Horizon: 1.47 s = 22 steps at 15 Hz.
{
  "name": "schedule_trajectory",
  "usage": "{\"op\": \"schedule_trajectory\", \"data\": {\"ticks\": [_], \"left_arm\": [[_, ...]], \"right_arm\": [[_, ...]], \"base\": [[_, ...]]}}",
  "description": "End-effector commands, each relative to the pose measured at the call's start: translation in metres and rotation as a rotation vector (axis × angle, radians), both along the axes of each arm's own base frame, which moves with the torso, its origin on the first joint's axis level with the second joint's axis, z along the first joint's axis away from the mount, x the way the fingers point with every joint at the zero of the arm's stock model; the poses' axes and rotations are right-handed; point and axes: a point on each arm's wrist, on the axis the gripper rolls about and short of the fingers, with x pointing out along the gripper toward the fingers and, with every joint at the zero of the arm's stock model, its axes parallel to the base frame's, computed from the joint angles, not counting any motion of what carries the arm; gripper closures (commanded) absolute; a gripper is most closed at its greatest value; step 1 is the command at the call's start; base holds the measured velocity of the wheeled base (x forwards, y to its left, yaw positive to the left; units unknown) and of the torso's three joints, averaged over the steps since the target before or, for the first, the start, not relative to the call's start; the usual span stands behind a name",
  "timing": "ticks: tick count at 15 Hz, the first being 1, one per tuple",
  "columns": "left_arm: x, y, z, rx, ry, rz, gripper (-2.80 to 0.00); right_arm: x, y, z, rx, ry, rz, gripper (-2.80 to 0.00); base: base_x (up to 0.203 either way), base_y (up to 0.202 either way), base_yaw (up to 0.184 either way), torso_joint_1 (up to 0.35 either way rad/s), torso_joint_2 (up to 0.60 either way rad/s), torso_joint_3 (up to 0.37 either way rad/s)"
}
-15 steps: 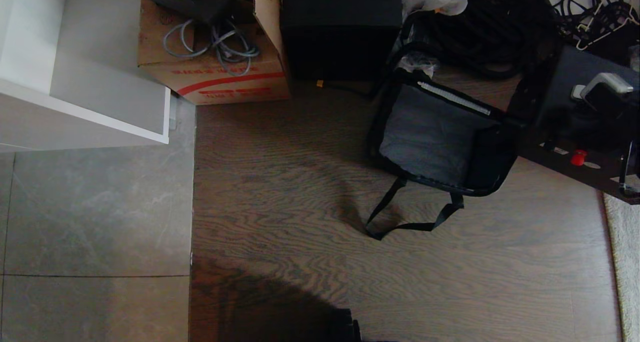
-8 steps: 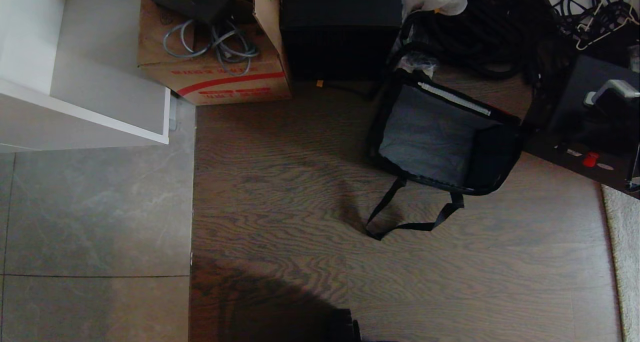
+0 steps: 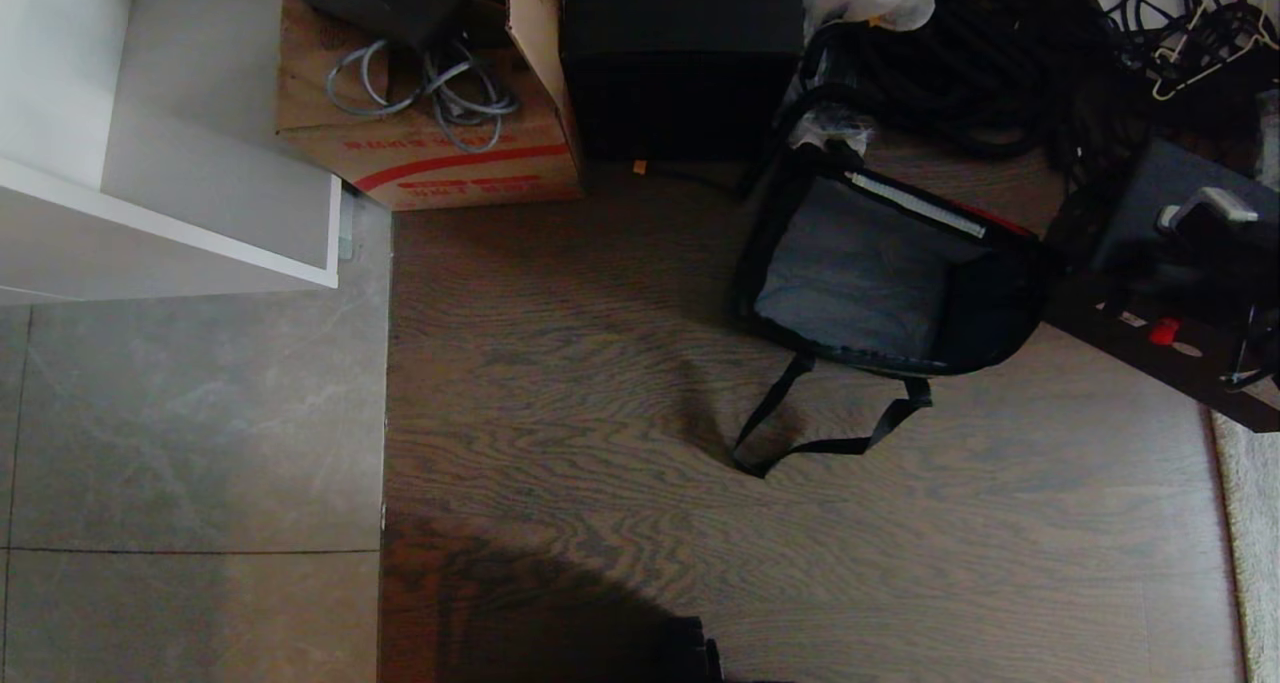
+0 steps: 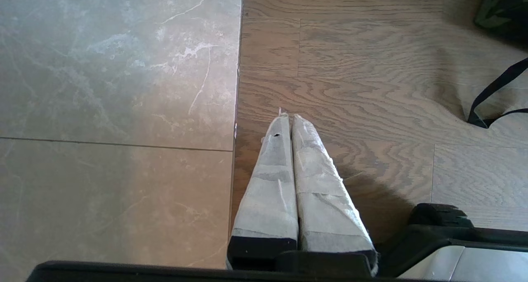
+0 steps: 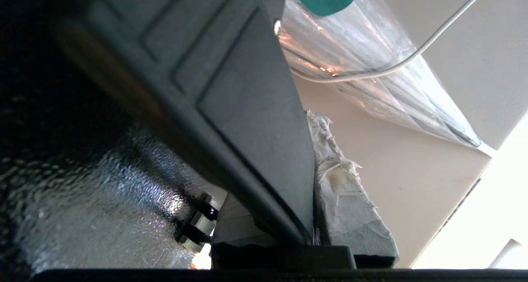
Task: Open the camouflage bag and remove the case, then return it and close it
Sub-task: Release the handle
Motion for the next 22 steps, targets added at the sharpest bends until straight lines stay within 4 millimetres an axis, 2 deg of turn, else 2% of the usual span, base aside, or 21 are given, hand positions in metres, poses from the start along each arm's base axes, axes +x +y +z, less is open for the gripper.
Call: {"op": "schedule_trajectory", "data": {"ticks": [1,4,6,13,17,19,22], "left_arm": [[0.001,0.000,-0.002,-0.001,0.007,0.002,0.00],[0.001,0.000,-0.002,0.000,0.007,0.001,0.00],[0.001,0.000,-0.002,0.000,0.007,0.000,0.00],[0.001,0.000,-0.002,0.000,0.007,0.001,0.00],[0.001,0.000,-0.002,0.000,0.007,0.001,0.00],[0.001,0.000,-0.002,0.000,0.007,0.001,0.00],[0.001,0.000,-0.002,0.000,0.007,-0.001,0.00]], "right_arm": [[0.016,-0.010,-0.016,0.009,0.040,-0.019,0.00],[0.015,-0.016,-0.011,0.015,0.053,-0.035,0.00],[0.013,-0.020,0.007,-0.006,0.016,-0.048,0.00],[-0.037,0.000,0.056,-0.037,-0.064,-0.039,0.00],[-0.051,-0.002,0.061,-0.041,-0.065,-0.058,0.00],[-0.045,-0.010,0.053,-0.031,-0.047,-0.074,0.00],[-0.026,-0.019,0.038,-0.010,-0.007,-0.081,0.00]], "base": [[0.000,0.000,0.000,0.000,0.00,0.000],[0.000,0.000,0.000,0.000,0.00,0.000],[0.000,0.000,0.000,0.000,0.00,0.000],[0.000,0.000,0.000,0.000,0.00,0.000],[0.000,0.000,0.000,0.000,0.00,0.000],[0.000,0.000,0.000,0.000,0.00,0.000],[0.000,0.000,0.000,0.000,0.00,0.000]]}}
